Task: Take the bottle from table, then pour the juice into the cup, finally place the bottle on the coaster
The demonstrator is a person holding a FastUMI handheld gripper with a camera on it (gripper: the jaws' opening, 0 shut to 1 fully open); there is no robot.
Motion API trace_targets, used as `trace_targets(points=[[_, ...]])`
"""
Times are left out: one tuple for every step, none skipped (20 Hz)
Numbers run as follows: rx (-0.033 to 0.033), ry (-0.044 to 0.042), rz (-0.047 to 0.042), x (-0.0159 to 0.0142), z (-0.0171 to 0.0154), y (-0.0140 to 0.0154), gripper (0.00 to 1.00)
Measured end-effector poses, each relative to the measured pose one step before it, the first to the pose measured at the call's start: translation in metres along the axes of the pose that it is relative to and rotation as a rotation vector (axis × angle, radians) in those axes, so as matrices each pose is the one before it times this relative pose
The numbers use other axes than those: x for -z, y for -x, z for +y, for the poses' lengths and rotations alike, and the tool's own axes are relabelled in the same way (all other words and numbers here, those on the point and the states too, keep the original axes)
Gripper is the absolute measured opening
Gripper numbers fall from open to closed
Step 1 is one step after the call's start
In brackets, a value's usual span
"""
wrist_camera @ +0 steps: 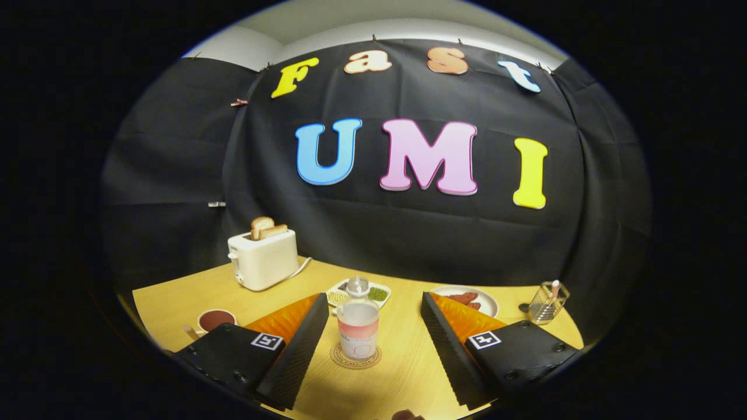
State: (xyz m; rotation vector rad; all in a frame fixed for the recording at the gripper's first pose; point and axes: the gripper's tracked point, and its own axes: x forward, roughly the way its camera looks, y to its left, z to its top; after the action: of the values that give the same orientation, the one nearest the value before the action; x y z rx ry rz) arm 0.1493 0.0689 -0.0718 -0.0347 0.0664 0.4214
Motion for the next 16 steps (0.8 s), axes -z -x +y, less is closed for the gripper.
trace_targets(points=[[0.00476, 0.01175, -0.02131, -0.01617, -0.00312, 0.01007, 0.98], [0.00956, 0.00447, -0.00908, -0.01265, -0.00491, 0.00960, 0.98], [0.01101, 0.00085, -0.00294, -0.01138, -0.00456, 0.01083, 0.97], [0.01494, 0.00327, -0.00796, -0.01226, -0.00499, 0.01164, 0.97], [0.02084, 0.00923, -0.01015, -0.01148, -0.00754, 0.00959, 0.97], [0.02505, 0.01224, -0.00869, -0.00970, -0.00772, 0.01169, 0.97], [0.02360, 0.01468, -0.01033, -0.00935, -0.00707, 0.01046, 0.97], [0.01939, 0.01150, -0.00883, -0.01043, -0.00554, 0.01155, 0.97], [0.01878, 0.00692, -0.00057, -0.00839, -0.00550, 0.01315, 0.97], [0.01896, -0.00209, -0.00031, -0.00522, -0.00351, 0.01151, 0.97], [0.01847, -0.00930, -0.00343, -0.00531, -0.00397, 0.01207, 0.97], [0.01375, -0.01564, -0.00154, -0.00428, -0.00036, 0.01037, 0.97], [0.01101, -0.01377, 0.00120, -0.00218, -0.00113, 0.01005, 0.97], [0.01418, -0.00990, 0.00258, -0.00036, -0.00132, 0.00827, 0.97], [0.01297, -0.00616, -0.00042, -0.00202, -0.00179, 0.00778, 0.97], [0.01224, -0.00287, -0.00243, -0.00185, 0.00015, 0.00630, 0.97]])
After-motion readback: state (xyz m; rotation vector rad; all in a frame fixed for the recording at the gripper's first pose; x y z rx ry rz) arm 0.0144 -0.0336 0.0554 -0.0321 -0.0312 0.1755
